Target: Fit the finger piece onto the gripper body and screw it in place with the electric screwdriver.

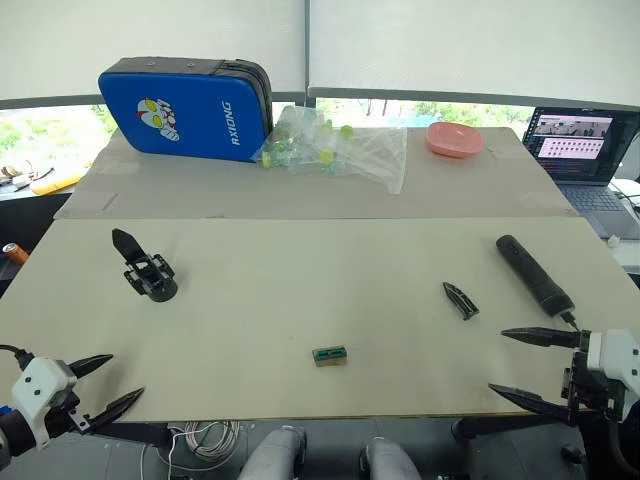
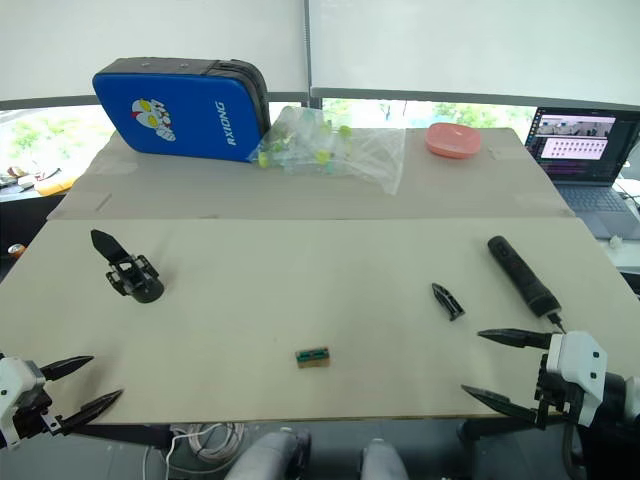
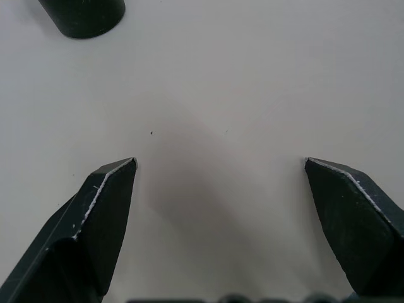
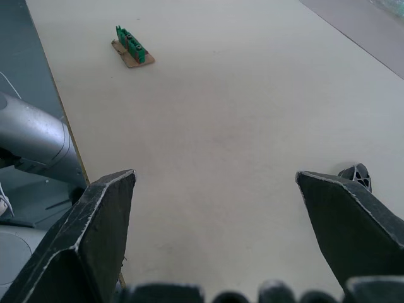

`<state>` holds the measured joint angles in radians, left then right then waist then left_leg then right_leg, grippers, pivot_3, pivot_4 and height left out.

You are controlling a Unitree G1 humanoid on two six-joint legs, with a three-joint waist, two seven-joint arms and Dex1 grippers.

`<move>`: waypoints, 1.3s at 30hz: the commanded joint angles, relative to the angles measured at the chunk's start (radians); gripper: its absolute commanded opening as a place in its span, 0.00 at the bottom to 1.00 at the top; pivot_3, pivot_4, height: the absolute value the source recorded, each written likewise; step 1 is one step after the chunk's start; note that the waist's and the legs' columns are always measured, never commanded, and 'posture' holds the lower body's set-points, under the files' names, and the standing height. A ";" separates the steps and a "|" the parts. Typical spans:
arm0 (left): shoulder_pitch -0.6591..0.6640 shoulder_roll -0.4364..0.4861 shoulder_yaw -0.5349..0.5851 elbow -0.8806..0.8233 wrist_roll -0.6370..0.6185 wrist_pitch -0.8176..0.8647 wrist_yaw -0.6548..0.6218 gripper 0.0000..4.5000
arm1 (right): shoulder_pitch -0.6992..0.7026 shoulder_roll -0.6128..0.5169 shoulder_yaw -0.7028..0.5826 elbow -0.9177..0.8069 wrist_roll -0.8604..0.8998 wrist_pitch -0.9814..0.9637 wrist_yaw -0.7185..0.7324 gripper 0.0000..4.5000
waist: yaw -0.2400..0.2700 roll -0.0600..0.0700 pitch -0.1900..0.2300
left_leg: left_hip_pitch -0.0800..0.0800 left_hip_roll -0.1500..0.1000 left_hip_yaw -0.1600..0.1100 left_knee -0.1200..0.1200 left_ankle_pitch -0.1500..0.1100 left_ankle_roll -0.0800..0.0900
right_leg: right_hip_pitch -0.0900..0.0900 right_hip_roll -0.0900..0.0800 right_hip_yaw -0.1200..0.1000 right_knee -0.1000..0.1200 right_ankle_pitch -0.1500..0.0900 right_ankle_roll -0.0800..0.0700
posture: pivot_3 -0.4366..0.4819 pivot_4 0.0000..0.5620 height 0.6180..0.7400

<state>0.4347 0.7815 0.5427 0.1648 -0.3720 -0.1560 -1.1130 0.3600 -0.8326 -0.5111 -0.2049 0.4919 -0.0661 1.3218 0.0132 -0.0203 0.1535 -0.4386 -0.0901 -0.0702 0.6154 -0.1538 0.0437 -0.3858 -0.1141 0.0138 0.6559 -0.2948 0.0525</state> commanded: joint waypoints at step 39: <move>-0.480 -0.250 -0.173 0.115 0.080 0.158 0.516 0.99 | -0.286 0.225 0.251 -0.244 0.068 0.004 -0.271 1.00 | 0.014 -0.004 -0.004 | 0.004 -0.001 0.000 0.001 0.001 -0.001 | -0.001 0.004 -0.001 0.007 0.004 -0.001 | 0.48 0.27 1.00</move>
<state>-0.0345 0.5359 0.3747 0.2560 -0.3092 0.0209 -0.6191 0.0857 -0.5975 -0.2451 -0.4375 0.5584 -0.0357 1.0592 0.0270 -0.0239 0.1498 -0.4342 -0.0911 -0.0702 0.6160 -0.1525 0.0423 -0.3868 -0.1106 0.0132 0.6631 -0.2907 0.0515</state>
